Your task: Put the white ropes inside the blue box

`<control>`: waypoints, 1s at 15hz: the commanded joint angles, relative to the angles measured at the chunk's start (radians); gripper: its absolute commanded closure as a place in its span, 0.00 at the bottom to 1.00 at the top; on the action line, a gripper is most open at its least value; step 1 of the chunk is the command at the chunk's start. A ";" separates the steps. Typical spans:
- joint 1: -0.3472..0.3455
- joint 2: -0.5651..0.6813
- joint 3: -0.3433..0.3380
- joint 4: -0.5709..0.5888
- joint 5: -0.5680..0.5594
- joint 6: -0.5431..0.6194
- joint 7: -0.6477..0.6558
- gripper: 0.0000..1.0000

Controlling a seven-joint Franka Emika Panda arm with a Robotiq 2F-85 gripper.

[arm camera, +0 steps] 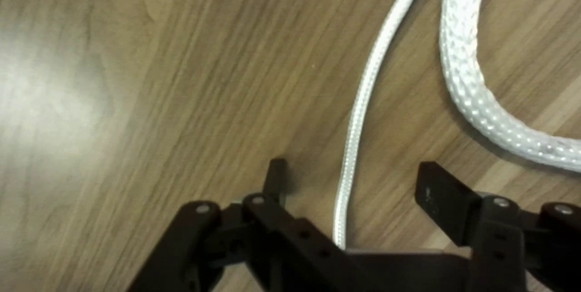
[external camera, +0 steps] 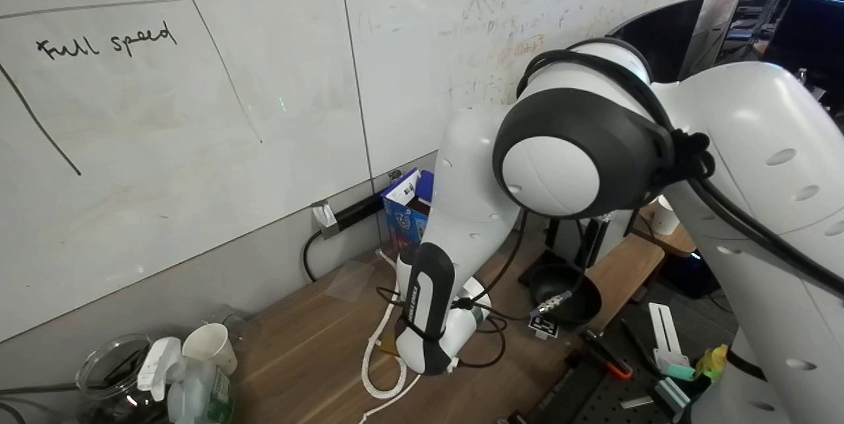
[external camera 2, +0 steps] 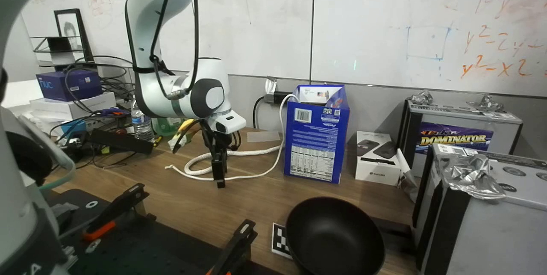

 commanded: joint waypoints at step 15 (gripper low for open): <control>0.036 -0.069 -0.079 -0.012 -0.019 -0.064 -0.061 0.91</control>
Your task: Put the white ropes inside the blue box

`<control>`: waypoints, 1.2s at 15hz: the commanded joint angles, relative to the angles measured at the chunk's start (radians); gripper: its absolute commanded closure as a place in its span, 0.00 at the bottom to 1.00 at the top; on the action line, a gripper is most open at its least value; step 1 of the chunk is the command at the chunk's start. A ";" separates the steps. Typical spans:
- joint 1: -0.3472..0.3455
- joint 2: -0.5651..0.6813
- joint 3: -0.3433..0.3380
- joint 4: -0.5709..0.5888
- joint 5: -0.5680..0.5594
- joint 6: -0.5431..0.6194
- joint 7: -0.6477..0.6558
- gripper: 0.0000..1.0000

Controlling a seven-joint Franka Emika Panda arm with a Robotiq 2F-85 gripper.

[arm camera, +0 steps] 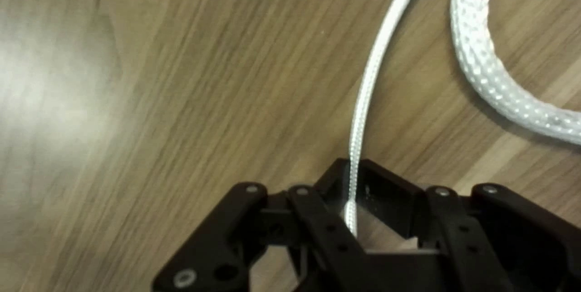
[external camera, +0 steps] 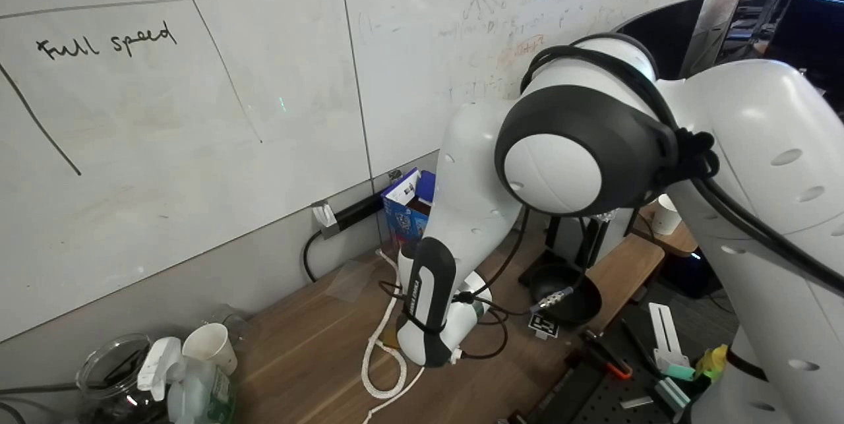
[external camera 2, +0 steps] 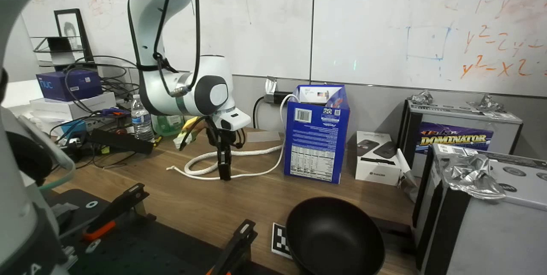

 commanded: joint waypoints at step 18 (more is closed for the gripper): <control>0.393 -0.556 -0.615 -0.013 -0.597 -0.309 0.200 0.93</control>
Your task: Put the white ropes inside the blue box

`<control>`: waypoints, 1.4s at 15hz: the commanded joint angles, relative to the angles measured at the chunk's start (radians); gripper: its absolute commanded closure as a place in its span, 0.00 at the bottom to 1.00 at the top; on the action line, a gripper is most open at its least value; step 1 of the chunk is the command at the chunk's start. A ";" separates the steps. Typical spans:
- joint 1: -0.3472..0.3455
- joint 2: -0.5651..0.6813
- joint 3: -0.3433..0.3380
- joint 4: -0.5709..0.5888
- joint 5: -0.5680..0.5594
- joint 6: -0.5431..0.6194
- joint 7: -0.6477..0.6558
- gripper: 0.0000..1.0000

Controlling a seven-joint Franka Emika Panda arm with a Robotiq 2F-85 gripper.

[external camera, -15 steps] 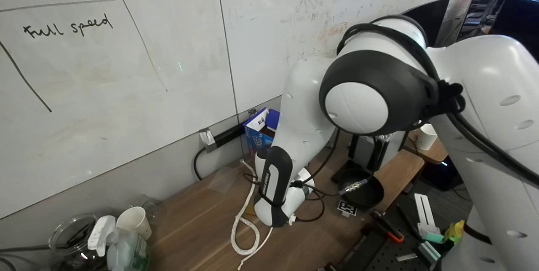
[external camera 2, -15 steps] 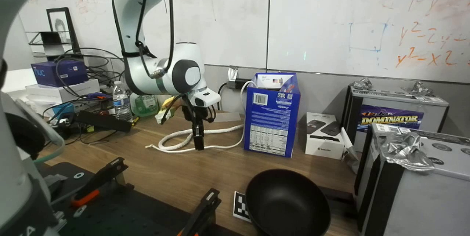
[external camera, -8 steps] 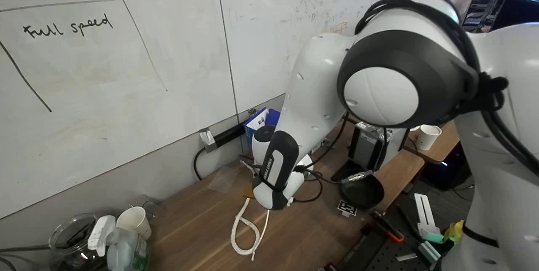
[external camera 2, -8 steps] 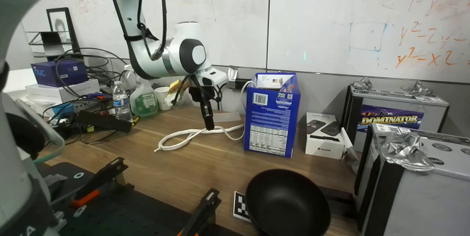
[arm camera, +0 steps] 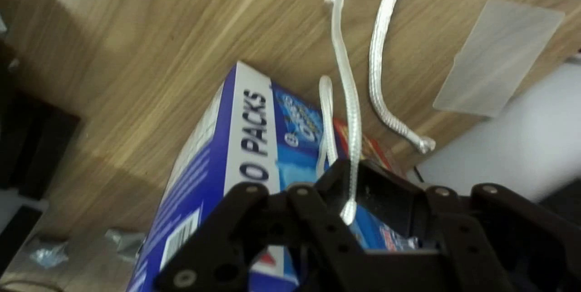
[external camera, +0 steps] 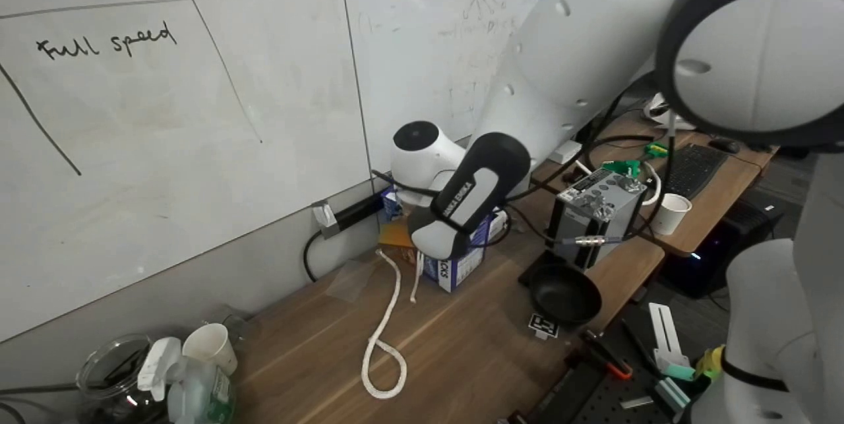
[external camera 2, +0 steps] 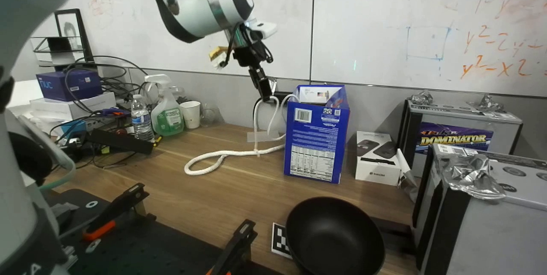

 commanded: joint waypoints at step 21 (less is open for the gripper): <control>-0.706 -0.230 0.555 0.249 -0.285 -0.465 0.072 0.93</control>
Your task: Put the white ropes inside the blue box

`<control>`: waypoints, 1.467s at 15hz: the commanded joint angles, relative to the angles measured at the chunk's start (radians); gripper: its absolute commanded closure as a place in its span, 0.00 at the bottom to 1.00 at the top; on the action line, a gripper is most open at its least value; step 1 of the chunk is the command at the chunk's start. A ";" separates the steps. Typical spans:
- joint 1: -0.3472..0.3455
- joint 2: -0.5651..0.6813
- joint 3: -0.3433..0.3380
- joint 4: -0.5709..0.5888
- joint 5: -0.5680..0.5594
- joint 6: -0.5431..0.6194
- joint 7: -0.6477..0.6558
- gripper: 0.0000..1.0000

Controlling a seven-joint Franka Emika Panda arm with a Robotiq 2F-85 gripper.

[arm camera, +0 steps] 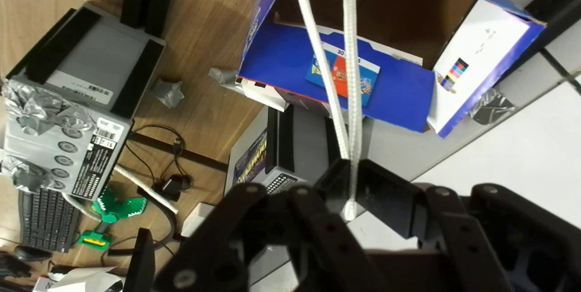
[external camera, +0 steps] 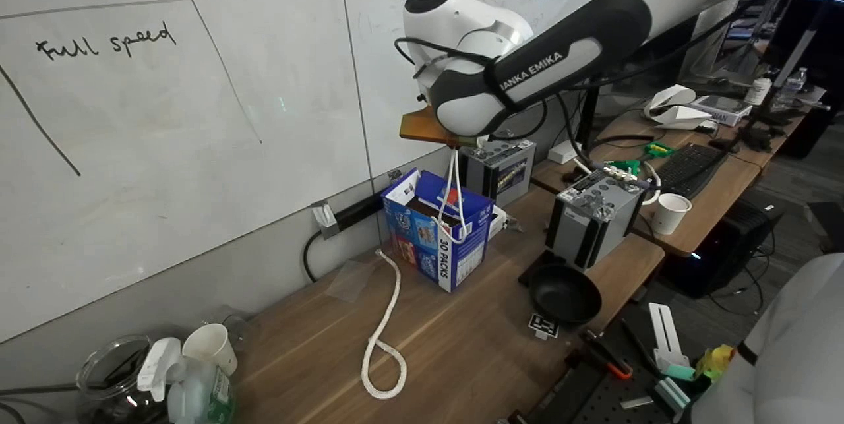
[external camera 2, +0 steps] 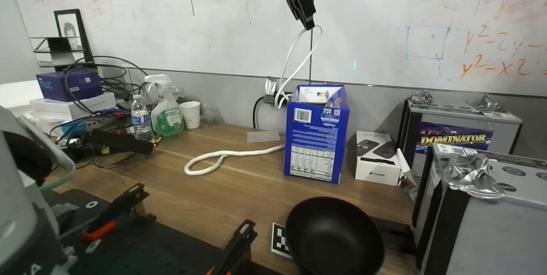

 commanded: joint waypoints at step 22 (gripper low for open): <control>-0.053 0.491 -0.079 0.335 0.392 0.047 -0.476 0.94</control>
